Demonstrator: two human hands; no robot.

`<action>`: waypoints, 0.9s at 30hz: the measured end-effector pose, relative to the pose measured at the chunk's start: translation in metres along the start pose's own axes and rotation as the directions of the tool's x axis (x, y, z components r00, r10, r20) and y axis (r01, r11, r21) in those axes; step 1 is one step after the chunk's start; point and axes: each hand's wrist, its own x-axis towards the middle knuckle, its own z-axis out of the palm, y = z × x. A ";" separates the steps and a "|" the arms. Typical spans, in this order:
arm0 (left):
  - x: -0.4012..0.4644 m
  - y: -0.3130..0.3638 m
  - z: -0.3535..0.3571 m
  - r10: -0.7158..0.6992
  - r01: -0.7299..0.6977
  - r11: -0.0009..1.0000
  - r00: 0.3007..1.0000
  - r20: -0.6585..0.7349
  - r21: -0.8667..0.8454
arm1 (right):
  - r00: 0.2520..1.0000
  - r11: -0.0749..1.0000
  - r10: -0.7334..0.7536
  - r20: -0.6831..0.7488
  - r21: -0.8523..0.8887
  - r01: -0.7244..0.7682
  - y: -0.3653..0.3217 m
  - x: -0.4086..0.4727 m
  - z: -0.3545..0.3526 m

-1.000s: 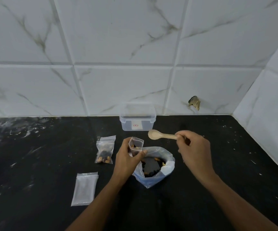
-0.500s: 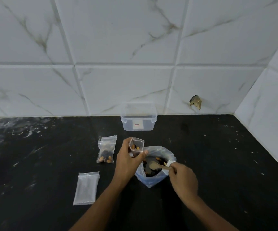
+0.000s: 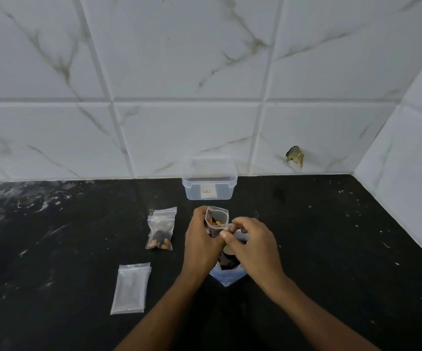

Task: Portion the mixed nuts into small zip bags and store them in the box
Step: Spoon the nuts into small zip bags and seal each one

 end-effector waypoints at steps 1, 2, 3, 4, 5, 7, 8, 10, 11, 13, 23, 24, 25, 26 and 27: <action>0.000 0.001 -0.001 0.002 -0.002 1.000 1.000 0.001 -0.001 | 1.000 1.000 -0.001 0.001 0.003 0.001 0.001 0.002 0.000; 0.000 0.003 -0.002 0.003 -0.003 1.000 1.000 0.001 0.001 | 1.000 1.000 -0.011 0.005 0.015 0.011 0.001 0.003 -0.001; 0.000 0.003 -0.003 0.003 -0.003 1.000 1.000 0.003 0.003 | 0.999 0.999 -0.032 0.011 0.028 0.032 0.000 0.005 -0.001; 0.000 0.005 -0.004 0.002 -0.002 1.000 1.000 0.010 0.001 | 0.998 0.998 -0.059 0.013 0.038 0.058 -0.001 0.006 -0.002; 0.000 0.006 -0.004 0.000 0.000 1.000 1.000 0.024 -0.003 | 0.996 0.996 -0.083 0.012 0.042 0.083 -0.002 0.007 -0.004; -0.002 0.008 -0.005 0.006 -0.005 1.000 0.998 0.061 -0.019 | 0.994 0.993 -0.108 -0.004 0.054 0.108 -0.003 0.009 -0.007; -0.003 0.008 -0.006 0.013 -0.009 0.999 0.997 0.082 -0.042 | 0.993 0.991 -0.114 -0.010 0.066 0.115 -0.003 0.011 -0.010; -0.004 0.009 -0.011 0.024 -0.009 0.994 0.991 0.131 -0.110 | 0.990 0.987 -0.139 -0.015 0.084 0.140 0.000 0.016 -0.016; -0.003 0.010 -0.014 0.021 0.001 0.989 0.989 0.147 -0.149 | 0.988 0.984 -0.151 -0.014 0.087 0.152 0.001 0.018 -0.020; 0.003 0.009 -0.020 0.012 0.023 0.974 0.988 0.152 -0.224 | 0.989 0.983 -0.146 0.008 0.113 0.144 0.004 0.023 -0.027; 0.016 0.018 -0.024 -0.042 0.074 0.920 0.995 0.092 -0.384 | 0.997 0.968 -0.046 0.065 0.249 0.029 0.006 0.039 -0.046; 0.017 0.018 -0.024 -0.055 0.079 0.921 0.996 0.075 -0.382 | 0.997 0.967 -0.044 0.064 0.252 0.026 0.006 0.040 -0.047; 0.018 0.018 -0.023 -0.069 0.087 0.920 0.996 0.062 -0.382 | 0.997 0.966 -0.041 0.062 0.257 0.024 0.006 0.041 -0.048; 0.018 0.018 -0.023 -0.074 0.090 0.920 0.996 0.057 -0.382 | 0.998 0.965 -0.038 0.057 0.262 0.021 0.005 0.041 -0.048; 0.019 0.019 -0.023 -0.062 0.081 0.920 0.996 0.062 -0.383 | 0.998 0.963 -0.033 0.050 0.269 0.018 0.004 0.041 -0.047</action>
